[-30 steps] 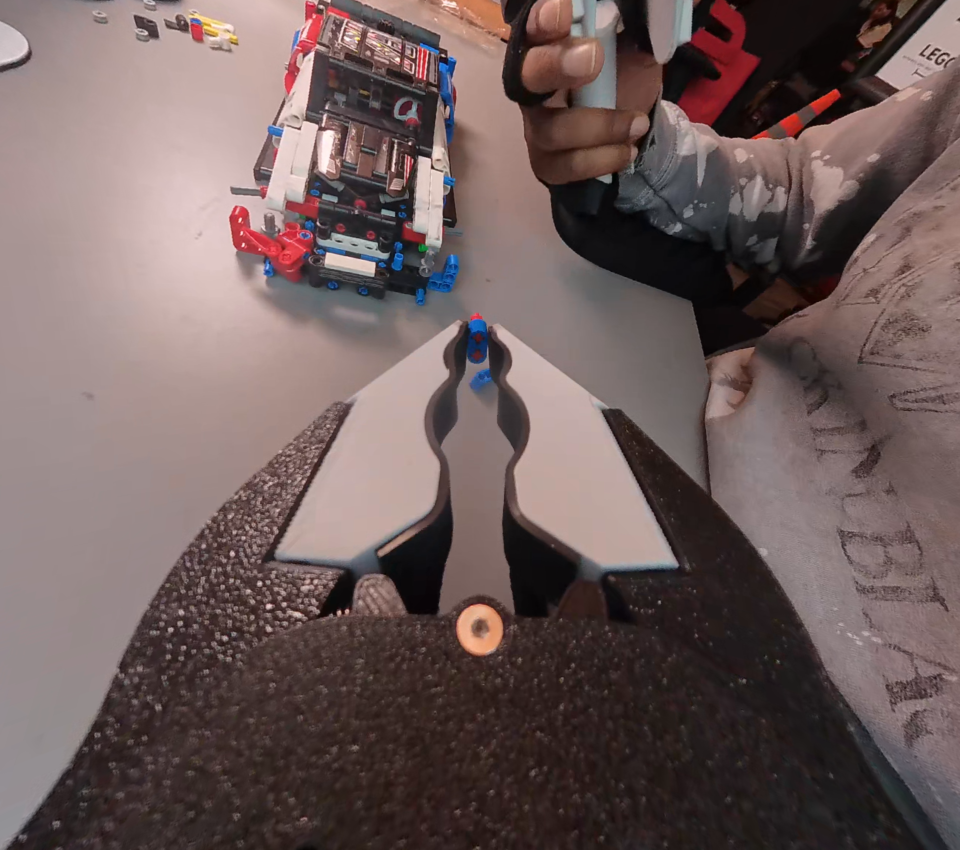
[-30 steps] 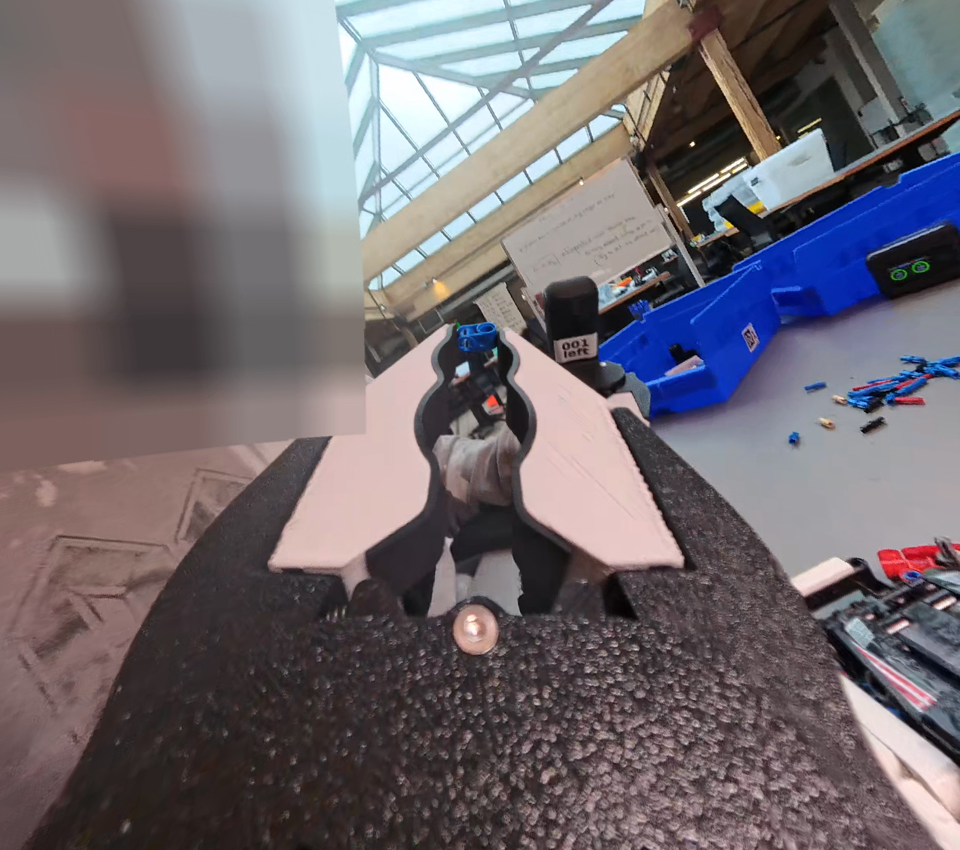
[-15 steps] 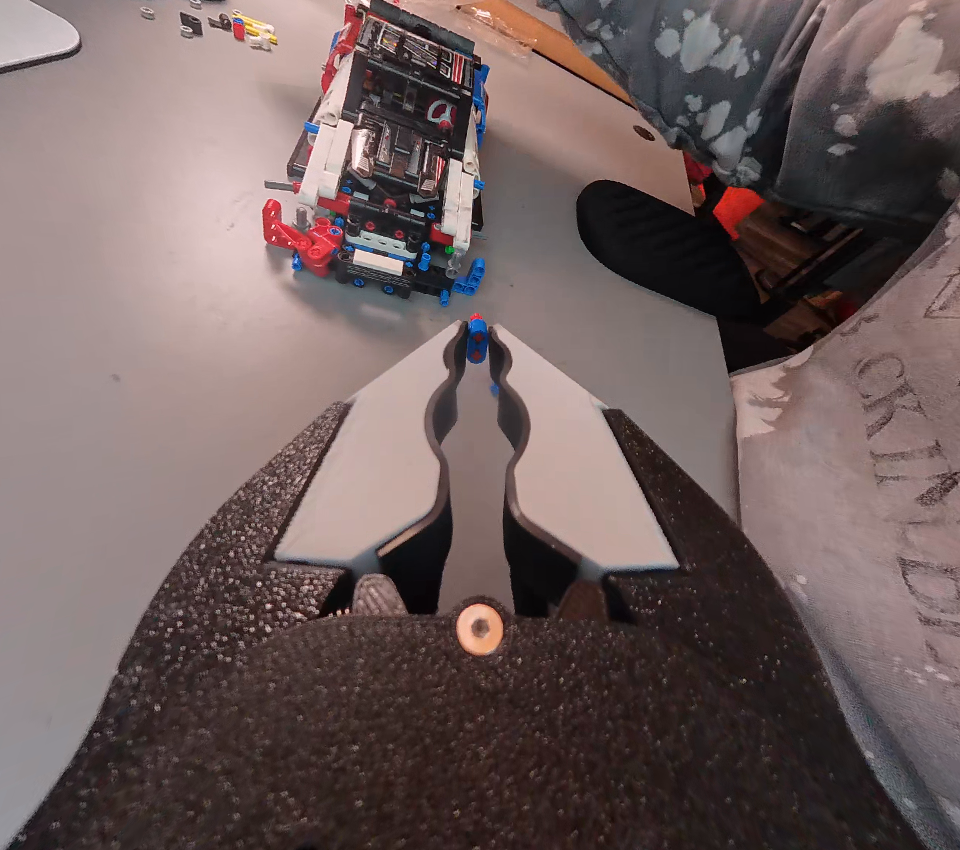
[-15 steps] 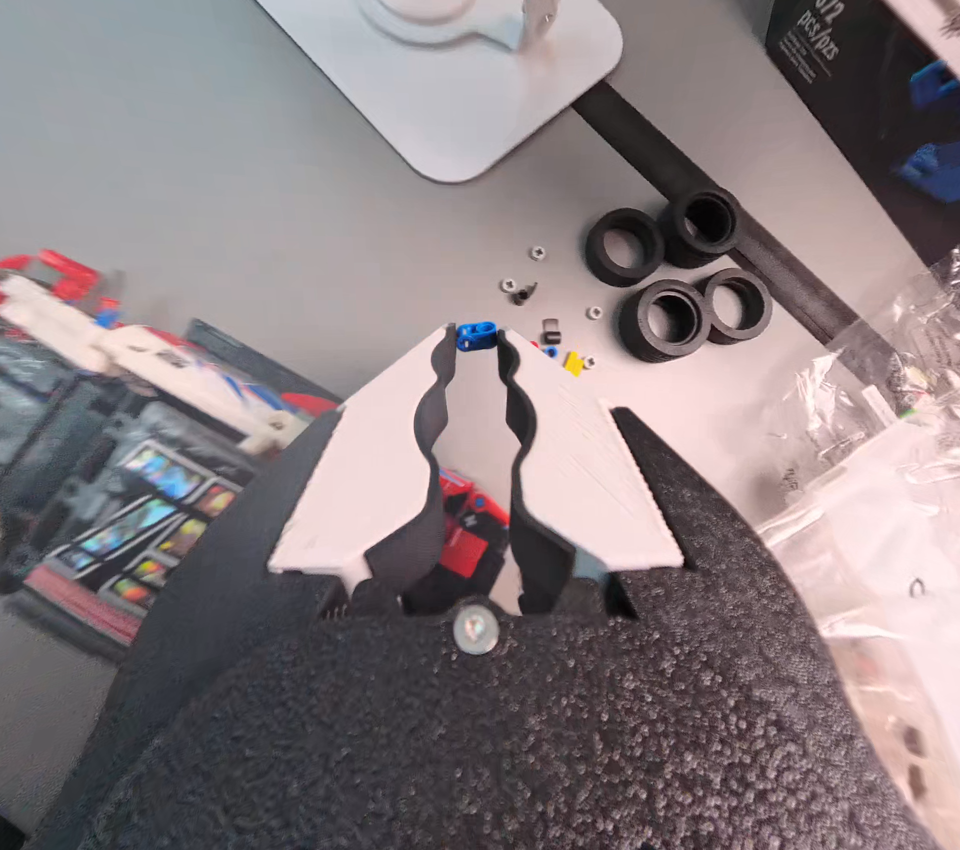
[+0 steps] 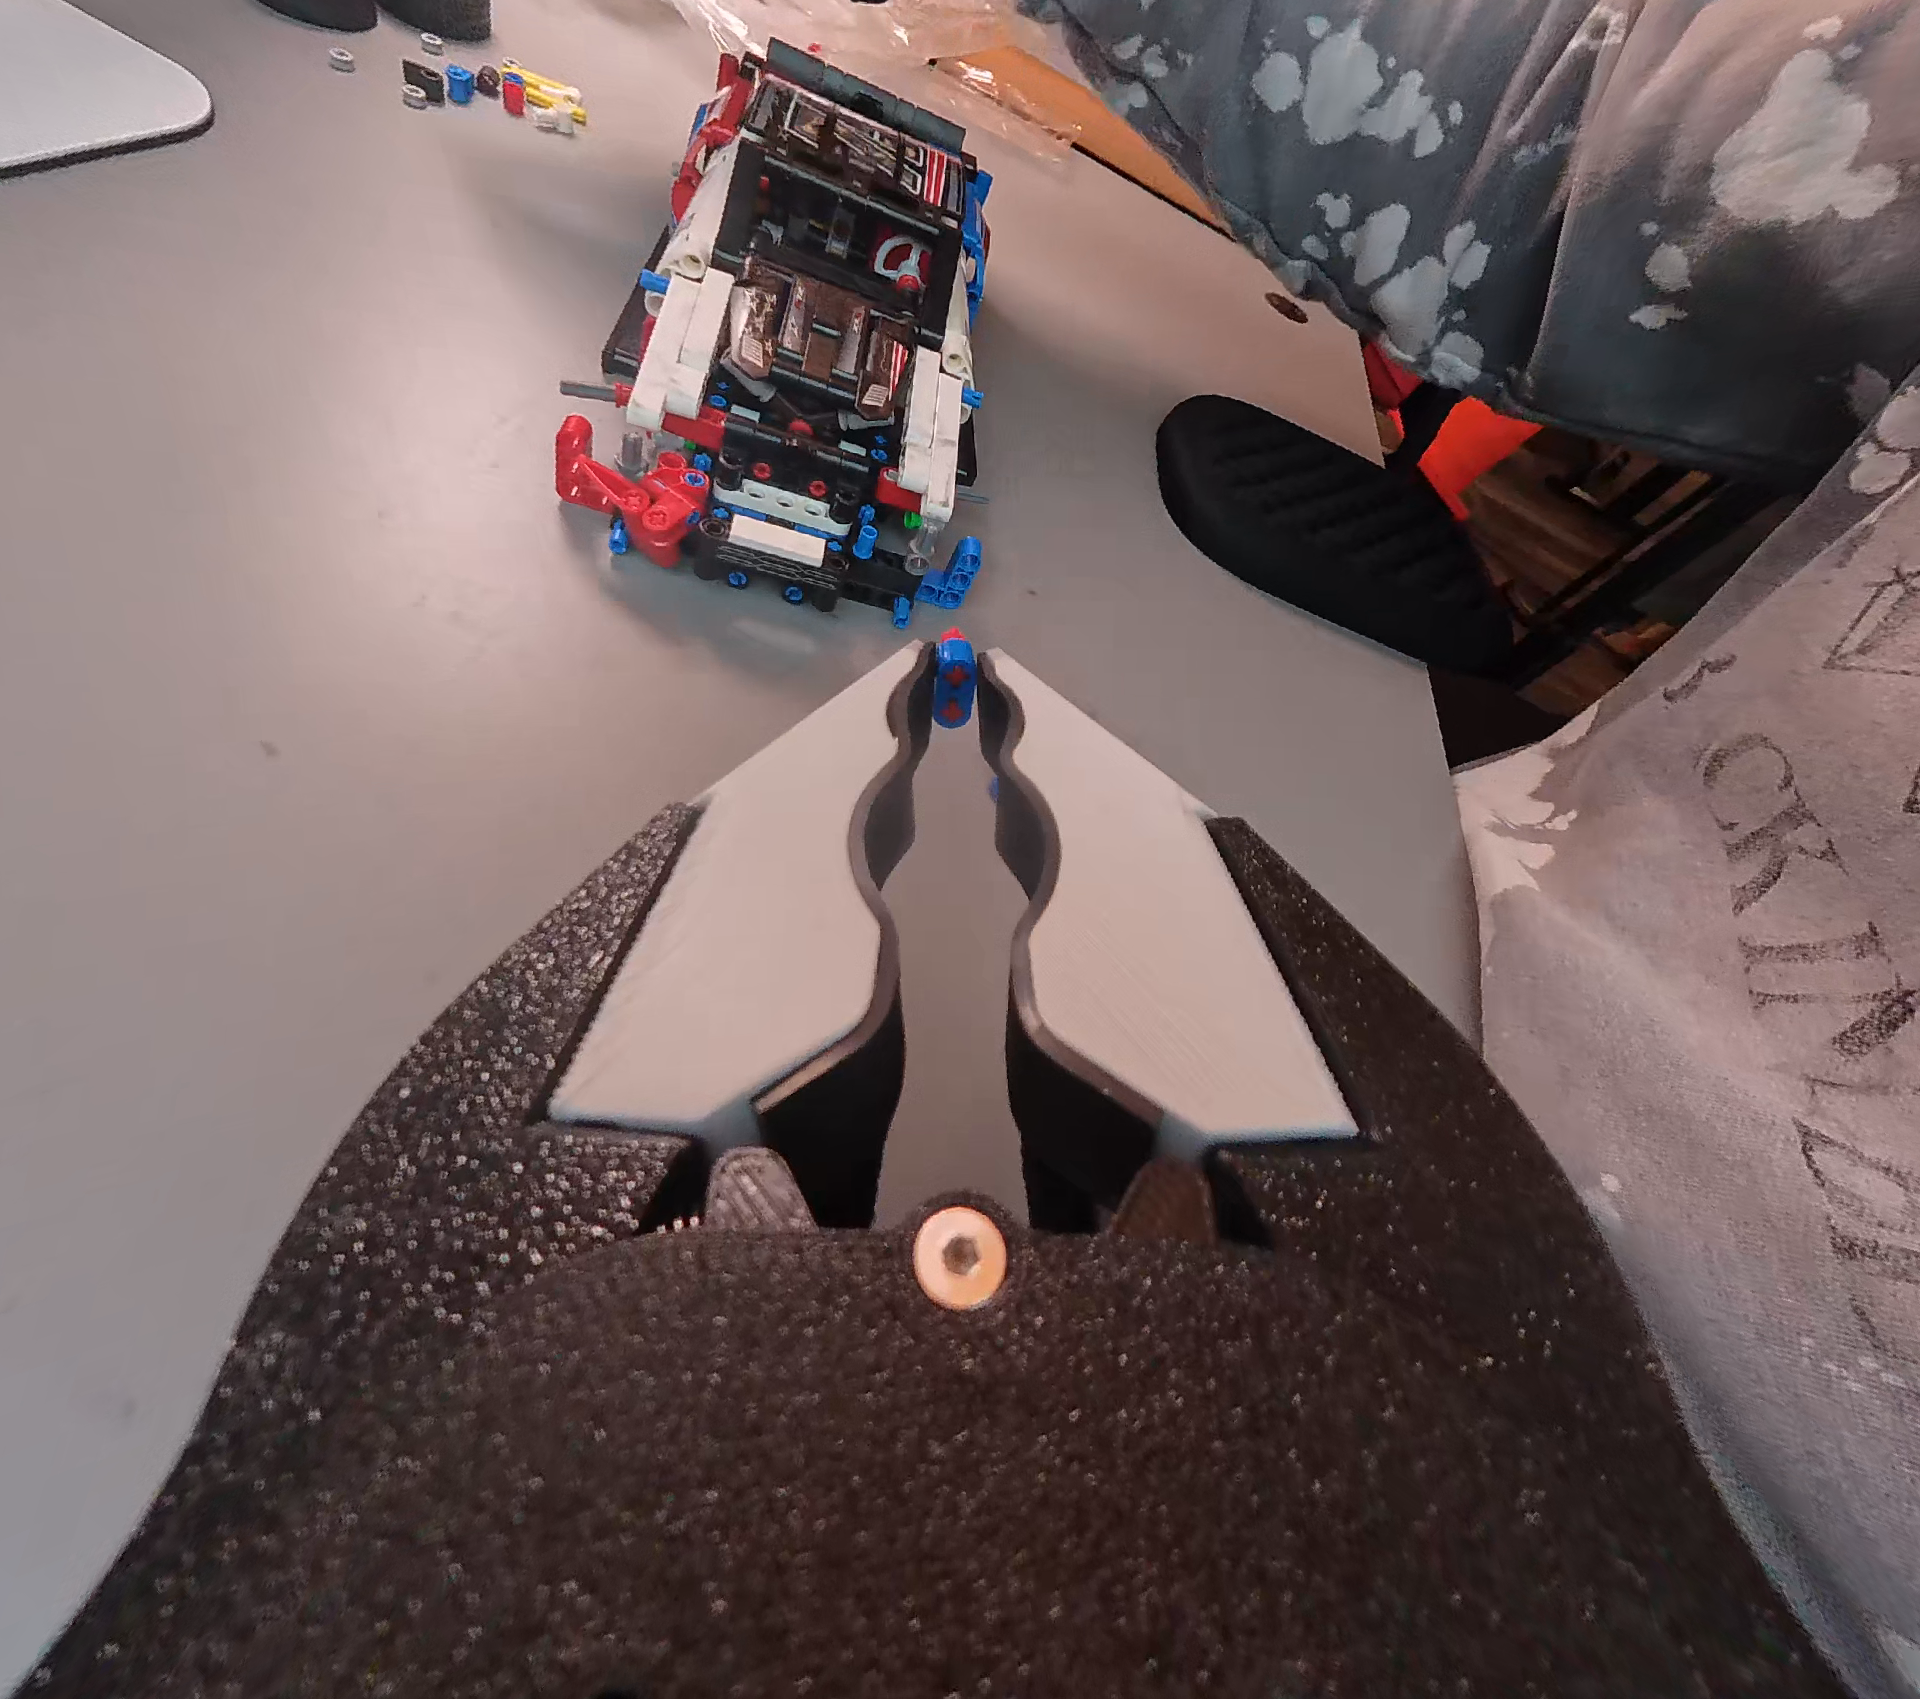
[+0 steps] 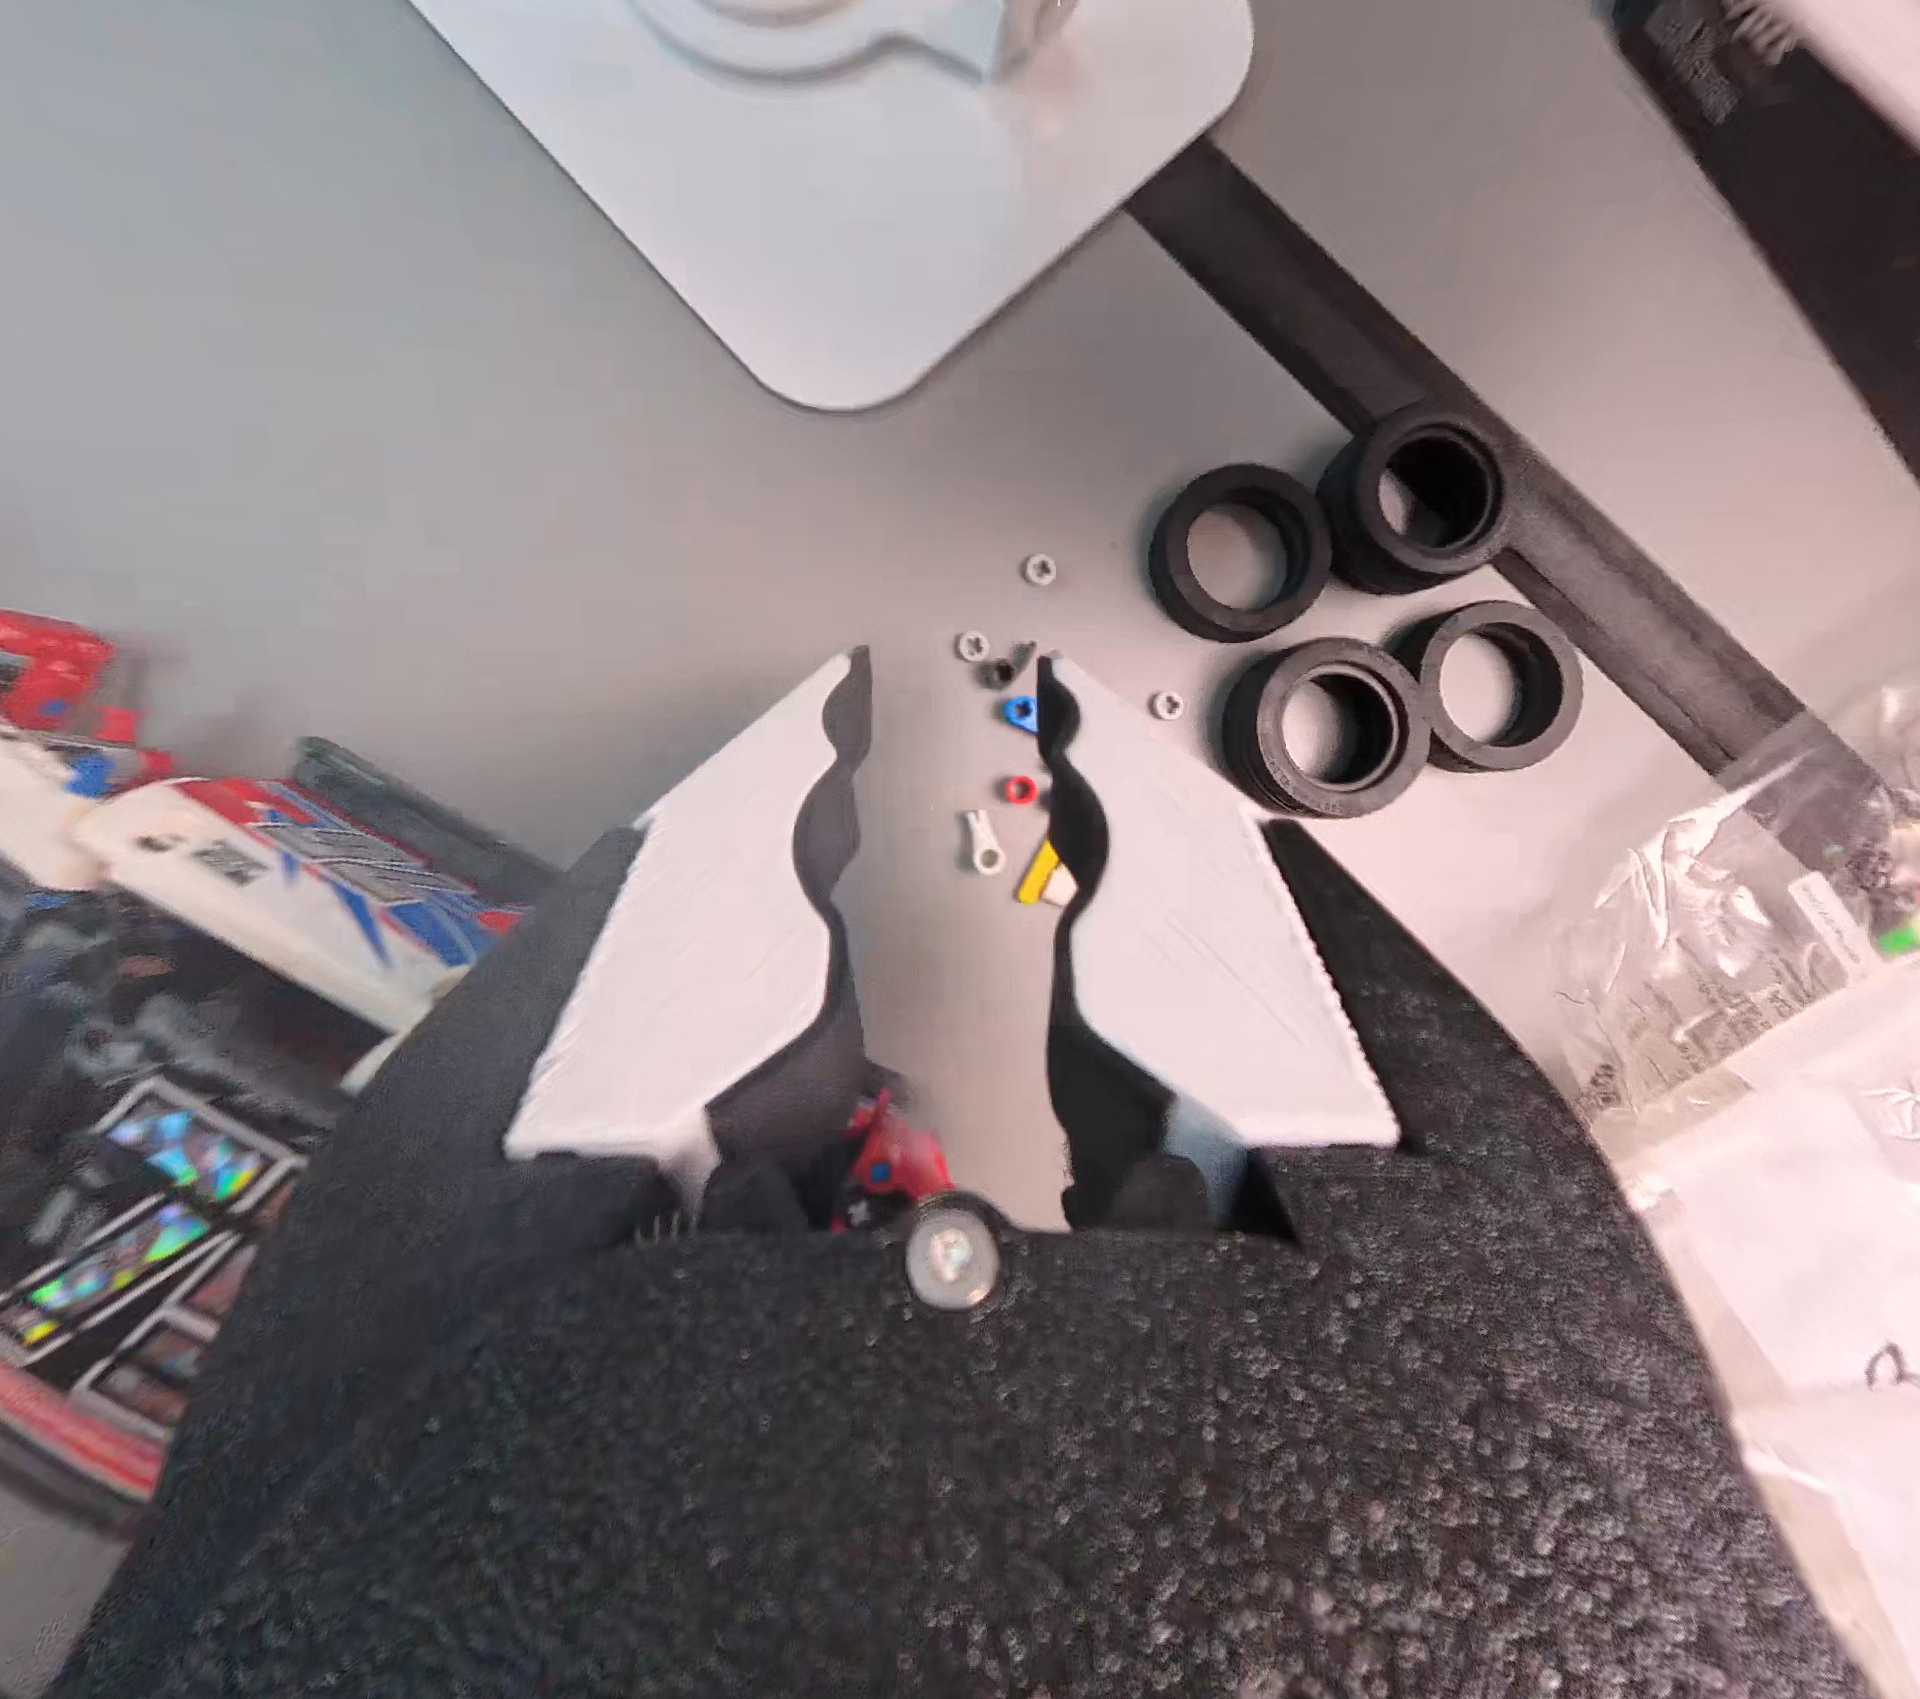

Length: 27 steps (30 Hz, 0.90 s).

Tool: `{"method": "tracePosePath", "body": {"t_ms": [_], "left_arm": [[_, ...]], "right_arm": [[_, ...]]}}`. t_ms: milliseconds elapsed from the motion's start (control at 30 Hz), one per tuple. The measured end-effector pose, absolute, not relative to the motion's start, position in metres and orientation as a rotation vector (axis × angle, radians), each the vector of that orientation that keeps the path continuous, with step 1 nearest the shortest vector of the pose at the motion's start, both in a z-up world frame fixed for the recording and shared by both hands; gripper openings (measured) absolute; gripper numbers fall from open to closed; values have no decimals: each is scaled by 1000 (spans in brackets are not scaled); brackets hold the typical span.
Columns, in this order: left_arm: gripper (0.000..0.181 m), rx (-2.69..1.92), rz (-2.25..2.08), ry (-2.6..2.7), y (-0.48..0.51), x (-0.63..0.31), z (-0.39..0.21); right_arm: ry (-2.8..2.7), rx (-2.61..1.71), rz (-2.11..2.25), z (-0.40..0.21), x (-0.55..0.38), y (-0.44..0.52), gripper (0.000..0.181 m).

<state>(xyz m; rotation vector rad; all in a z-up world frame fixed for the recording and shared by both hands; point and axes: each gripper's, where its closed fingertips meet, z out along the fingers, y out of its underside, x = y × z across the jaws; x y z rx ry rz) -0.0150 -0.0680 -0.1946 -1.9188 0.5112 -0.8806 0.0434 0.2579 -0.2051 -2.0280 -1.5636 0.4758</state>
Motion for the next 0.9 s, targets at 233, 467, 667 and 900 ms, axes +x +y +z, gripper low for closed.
{"method": "tracePosePath", "body": {"t_ms": [233, 467, 667, 900], "left_arm": [[6, -1737, -1090, 435, -73, -12, -161], [5, -1569, -1250, 519, -93, 6, -136], [4, -1558, -1252, 563, -98, 17, -137], [4, -1567, -1236, 561, -96, 15, -138]], "right_arm": [[-1472, -1512, 1132, -91, 22, 108, 27], [-1750, -1156, 1509, -123, 17, -80, 22], [-1774, -1134, 1554, -139, 11, -99, 6], [-1736, -1118, 1541, -142, 10, -97, 3]]}}
